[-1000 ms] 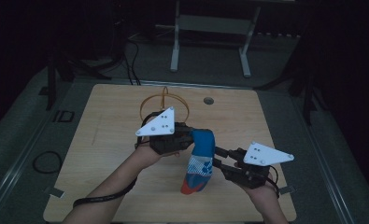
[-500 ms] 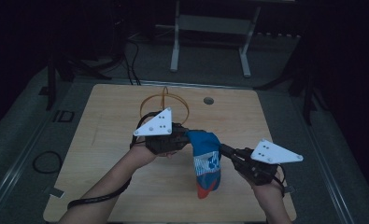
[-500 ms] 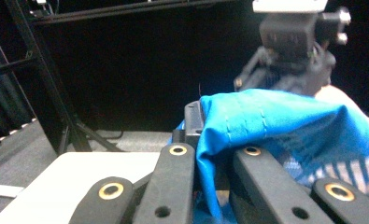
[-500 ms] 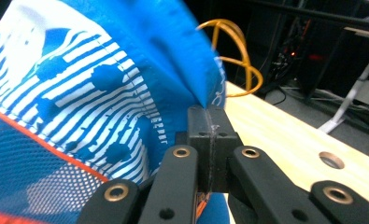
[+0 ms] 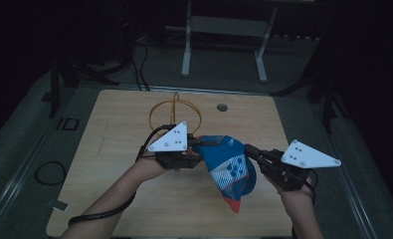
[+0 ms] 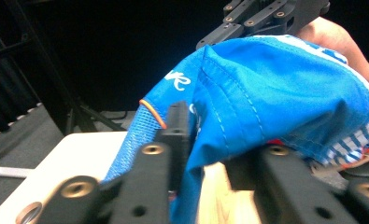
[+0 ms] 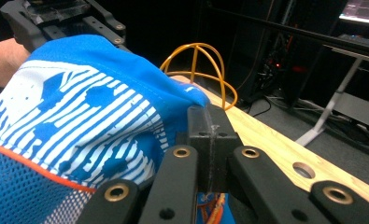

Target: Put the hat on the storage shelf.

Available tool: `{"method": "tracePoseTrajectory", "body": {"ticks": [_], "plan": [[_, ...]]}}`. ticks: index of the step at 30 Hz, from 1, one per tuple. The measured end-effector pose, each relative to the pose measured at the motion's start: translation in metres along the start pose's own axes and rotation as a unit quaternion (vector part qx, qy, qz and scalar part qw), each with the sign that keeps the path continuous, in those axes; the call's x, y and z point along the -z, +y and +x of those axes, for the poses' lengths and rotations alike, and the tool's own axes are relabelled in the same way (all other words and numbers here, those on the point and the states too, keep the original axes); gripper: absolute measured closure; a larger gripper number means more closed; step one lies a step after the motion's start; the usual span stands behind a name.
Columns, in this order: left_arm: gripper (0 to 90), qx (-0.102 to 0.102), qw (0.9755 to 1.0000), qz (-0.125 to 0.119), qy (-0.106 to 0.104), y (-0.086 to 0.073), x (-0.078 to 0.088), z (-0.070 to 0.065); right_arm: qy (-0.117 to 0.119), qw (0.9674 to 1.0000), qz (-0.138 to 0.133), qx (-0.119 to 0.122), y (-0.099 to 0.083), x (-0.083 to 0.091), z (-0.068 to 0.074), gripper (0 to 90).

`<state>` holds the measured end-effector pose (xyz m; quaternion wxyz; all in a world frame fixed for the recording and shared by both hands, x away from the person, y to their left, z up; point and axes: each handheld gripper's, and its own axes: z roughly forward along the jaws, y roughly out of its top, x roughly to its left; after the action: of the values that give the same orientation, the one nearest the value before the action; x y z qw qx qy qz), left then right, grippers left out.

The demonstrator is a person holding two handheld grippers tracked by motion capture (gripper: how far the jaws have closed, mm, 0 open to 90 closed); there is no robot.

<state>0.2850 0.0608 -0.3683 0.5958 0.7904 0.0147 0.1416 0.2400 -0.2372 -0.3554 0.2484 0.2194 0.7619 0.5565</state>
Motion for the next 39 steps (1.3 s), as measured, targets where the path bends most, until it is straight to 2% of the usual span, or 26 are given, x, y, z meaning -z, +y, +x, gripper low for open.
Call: {"method": "tracePoseTrajectory", "body": {"ticks": [3,6,9,15,19,22,25,26,29,32,33,36,38,39], "plan": [[69.8,-0.004,0.9999,0.007,0.006,0.001,0.004,-0.003,0.001,1.0,-0.001,0.002,0.004,-0.002,-0.001,90.0],[60.1,-0.002,0.9997,0.016,0.017,-0.002,0.011,-0.005,-0.001,1.0,-0.003,0.005,0.007,-0.002,-0.001,90.0],[54.1,0.006,0.9993,0.022,0.03,-0.006,0.019,-0.006,0.0,1.0,-0.005,0.003,0.009,-0.002,-0.003,90.0],[51.6,0.014,0.9976,0.035,0.058,-0.018,0.037,-0.005,-0.005,0.9999,-0.012,0.002,0.014,-0.001,-0.006,90.0],[51.3,0.027,0.9965,0.039,0.069,-0.025,0.049,-0.006,-0.007,0.9998,-0.017,-0.001,0.019,-0.002,-0.01,90.0],[47.0,0.034,0.9946,0.042,0.089,-0.033,0.058,-0.008,-0.011,0.9997,-0.023,-0.001,0.026,-0.004,-0.013,90.0],[40.1,0.05,0.9918,0.041,0.11,-0.042,0.069,-0.01,-0.017,0.9994,-0.029,0.0,0.035,-0.007,-0.017,90.0],[40.0,0.056,0.9906,0.039,0.119,-0.046,0.073,-0.011,-0.017,0.9994,-0.031,0.001,0.039,-0.008,-0.019,90.0],[32.1,0.073,0.986,0.042,0.144,-0.059,0.083,-0.012,-0.021,0.9991,-0.037,0.006,0.052,-0.014,-0.022,90.0],[31.0,0.09,0.9795,0.035,0.177,-0.074,0.093,-0.015,-0.024,0.9991,-0.034,0.011,0.062,-0.023,-0.025,90.0],[28.9,0.093,0.9763,0.035,0.192,-0.081,0.097,-0.017,-0.025,0.9991,-0.032,0.015,0.066,-0.026,-0.026,90.0],[24.7,0.111,0.9698,0.039,0.213,-0.099,0.105,-0.021,-0.027,0.999,-0.031,0.018,0.075,-0.036,-0.028,90.0],[17.2,0.123,0.9638,0.042,0.233,-0.112,0.11,-0.025,-0.027,0.999,-0.032,0.018,0.081,-0.043,-0.03,90.0],[15.7,0.131,0.9623,0.037,0.235,-0.119,0.113,-0.026,-0.027,0.999,-0.032,0.015,0.083,-0.046,-0.031,90.0]]}}
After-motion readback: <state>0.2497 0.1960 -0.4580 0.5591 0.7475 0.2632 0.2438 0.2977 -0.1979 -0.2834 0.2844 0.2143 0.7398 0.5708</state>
